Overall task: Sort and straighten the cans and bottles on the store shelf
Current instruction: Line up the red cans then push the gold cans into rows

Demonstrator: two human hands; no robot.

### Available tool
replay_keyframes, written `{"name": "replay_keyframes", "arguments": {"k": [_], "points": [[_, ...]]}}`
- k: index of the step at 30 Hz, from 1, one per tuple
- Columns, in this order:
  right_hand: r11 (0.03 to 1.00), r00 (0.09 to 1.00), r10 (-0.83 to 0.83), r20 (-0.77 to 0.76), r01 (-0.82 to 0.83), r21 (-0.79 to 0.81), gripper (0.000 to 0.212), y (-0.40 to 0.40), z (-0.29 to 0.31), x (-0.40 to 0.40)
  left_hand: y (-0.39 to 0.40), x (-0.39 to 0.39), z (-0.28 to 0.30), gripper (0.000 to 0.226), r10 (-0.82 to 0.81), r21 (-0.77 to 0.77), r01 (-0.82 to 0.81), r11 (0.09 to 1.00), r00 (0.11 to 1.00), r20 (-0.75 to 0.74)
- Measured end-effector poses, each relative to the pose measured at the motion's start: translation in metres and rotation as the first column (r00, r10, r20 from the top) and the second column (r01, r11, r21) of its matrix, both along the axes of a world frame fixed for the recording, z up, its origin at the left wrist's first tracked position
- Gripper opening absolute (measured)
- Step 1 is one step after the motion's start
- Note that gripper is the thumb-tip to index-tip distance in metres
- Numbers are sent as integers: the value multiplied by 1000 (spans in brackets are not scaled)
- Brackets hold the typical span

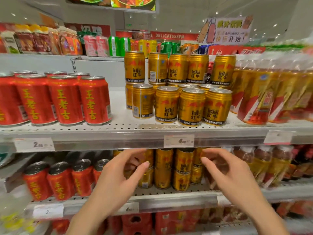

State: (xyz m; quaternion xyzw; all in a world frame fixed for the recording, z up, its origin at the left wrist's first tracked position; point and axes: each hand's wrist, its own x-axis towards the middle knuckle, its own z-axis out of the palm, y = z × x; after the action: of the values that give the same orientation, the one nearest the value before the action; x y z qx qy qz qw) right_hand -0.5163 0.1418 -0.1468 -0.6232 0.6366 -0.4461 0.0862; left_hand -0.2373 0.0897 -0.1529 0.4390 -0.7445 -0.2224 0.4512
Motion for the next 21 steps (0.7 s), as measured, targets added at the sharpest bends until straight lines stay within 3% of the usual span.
{"name": "replay_keyframes", "arguments": {"k": [6, 11, 17, 21], "points": [[972, 974, 48, -223, -98, -215, 26, -20, 73, 18, -21, 2, 54, 32, 12, -230, 8, 973, 996, 85], [915, 898, 9, -441, -185, -357, 26, -53, 121, 33, -48, -9, 92, 37, 142, -440, -83, 894, 985, 102], [961, 721, 45, -691, -221, -168, 35, -97, 157, 45, -90, -27, 102, 77, 220, -247, -176, 953, 962, 164], [969, 753, 141, -642, -239, -68, 32, -109, 157, 39, -103, -32, 106, 82, 201, -169, -178, 969, 971, 130]]}}
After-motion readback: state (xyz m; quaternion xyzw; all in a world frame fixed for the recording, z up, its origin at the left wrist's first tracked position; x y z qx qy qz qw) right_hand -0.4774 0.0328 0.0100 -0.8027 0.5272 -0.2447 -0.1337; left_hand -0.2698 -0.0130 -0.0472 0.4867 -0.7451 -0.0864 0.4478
